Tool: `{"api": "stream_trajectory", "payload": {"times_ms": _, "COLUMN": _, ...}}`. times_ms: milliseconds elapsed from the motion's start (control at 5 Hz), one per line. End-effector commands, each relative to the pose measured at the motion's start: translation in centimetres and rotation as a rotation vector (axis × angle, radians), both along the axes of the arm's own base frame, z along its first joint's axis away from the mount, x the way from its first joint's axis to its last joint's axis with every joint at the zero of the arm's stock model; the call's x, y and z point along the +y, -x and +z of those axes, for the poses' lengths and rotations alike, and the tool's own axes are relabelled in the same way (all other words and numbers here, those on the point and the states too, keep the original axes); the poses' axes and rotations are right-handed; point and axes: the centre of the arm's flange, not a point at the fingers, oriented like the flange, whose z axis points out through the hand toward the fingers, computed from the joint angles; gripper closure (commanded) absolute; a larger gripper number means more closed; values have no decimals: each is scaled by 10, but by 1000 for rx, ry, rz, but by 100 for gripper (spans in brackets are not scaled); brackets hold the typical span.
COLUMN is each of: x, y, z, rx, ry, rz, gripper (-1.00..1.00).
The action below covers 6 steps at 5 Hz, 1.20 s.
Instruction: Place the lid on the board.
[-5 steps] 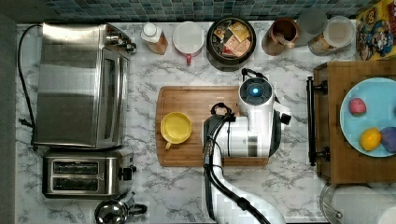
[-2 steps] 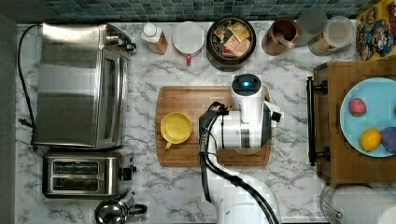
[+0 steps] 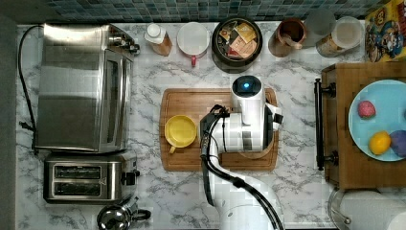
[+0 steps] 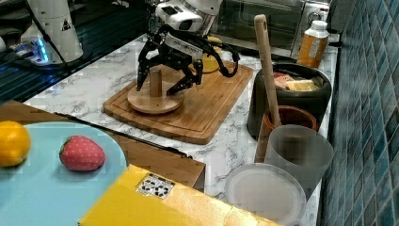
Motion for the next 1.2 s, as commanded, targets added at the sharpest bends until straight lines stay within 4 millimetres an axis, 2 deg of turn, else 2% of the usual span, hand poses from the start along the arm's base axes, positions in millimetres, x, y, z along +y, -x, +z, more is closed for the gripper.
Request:
{"api": "stream_trajectory", "payload": {"times_ms": 200, "x": -5, "y": -37, "z": 83, "rx": -235, "ry": 9, "rz": -13, "gripper": -100}}
{"api": "stream_trajectory", "payload": {"times_ms": 1200, "x": -3, "y": -35, "z": 87, "rx": -227, "ry": -6, "rz": 0, "gripper": -100}}
